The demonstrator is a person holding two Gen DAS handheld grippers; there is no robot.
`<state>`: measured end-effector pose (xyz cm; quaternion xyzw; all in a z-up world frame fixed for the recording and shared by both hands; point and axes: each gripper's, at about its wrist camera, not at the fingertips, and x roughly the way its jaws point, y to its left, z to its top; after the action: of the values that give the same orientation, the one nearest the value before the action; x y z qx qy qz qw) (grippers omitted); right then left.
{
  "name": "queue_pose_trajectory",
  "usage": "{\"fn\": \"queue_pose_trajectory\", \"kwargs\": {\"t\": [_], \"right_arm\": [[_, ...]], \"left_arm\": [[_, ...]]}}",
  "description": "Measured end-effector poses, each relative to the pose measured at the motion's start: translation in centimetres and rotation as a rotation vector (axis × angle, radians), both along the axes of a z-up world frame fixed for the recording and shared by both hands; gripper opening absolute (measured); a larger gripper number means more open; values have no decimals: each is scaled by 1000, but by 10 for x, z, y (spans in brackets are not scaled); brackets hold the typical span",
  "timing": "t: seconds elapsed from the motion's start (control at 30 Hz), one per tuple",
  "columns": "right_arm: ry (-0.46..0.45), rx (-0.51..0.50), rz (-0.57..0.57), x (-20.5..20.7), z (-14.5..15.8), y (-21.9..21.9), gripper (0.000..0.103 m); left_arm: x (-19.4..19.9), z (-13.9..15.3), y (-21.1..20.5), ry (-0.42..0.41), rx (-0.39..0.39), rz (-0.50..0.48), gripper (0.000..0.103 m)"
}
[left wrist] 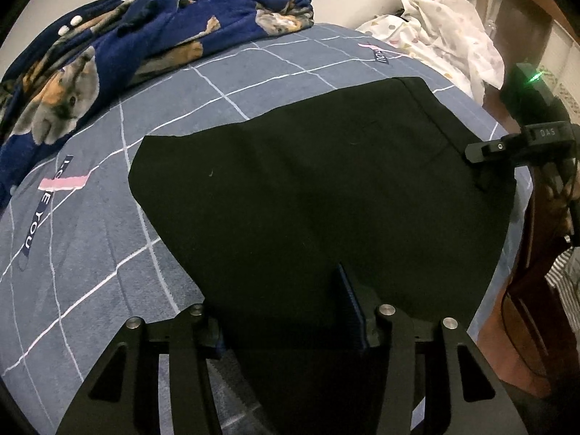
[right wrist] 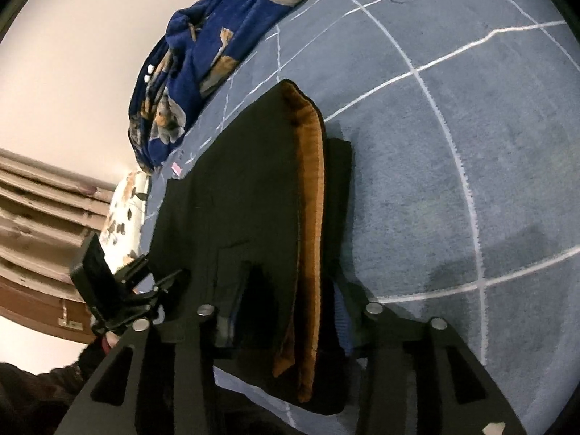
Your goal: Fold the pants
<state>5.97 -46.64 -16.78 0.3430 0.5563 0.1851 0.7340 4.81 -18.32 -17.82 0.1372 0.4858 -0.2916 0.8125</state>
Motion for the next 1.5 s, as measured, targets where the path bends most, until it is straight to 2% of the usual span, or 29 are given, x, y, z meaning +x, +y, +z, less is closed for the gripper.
{"fn": "queue_pose_trajectory", "kwargs": {"t": [0.2,0.3,0.4,0.43,0.5,0.73,0.87,0.97,1.03,1.1,1.13,1.17,1.2,1.3,1.4,1.5], "right_arm": [[-6,29,3,5,0,4,53],[-14,5,22,6,3,9,55],[-29,-74,62,6,8,16,41],[-24,-58,56,5,6,16,39],[-23,-25,42,3,3,13,37],[-21,15,52,-2,0,10,35],[-9,33,60,3,-2,8,41],[-8,85,38,5,-4,7,50],[-17,68,49,7,-2,11,53],[-15,63,46,7,-2,12,53],[-19,44,53,7,0,14,49],[-28,4,65,6,2,17,39],[-28,-22,65,5,2,18,38],[-30,16,40,4,-1,17,33],[-43,49,23,2,1,18,29],[-53,63,25,-3,4,19,28]], "left_arm": [[4,-1,-2,12,-3,15,53],[5,-1,-1,19,-7,20,55],[7,-2,0,23,-7,32,61],[8,-3,0,23,-5,36,62],[9,-3,0,14,9,44,71],[14,-6,1,28,23,45,80],[20,-10,4,64,-1,55,88],[24,-12,5,100,-34,59,88],[23,-12,3,93,-36,35,85],[22,-10,2,106,-57,17,69],[22,-9,2,107,-61,10,65],[20,-7,1,102,-69,-3,53],[17,-5,0,91,-68,-13,44],[5,2,-7,15,-21,-58,27],[-3,6,-9,-25,6,-72,25],[1,5,-3,6,-19,-46,25]]}}
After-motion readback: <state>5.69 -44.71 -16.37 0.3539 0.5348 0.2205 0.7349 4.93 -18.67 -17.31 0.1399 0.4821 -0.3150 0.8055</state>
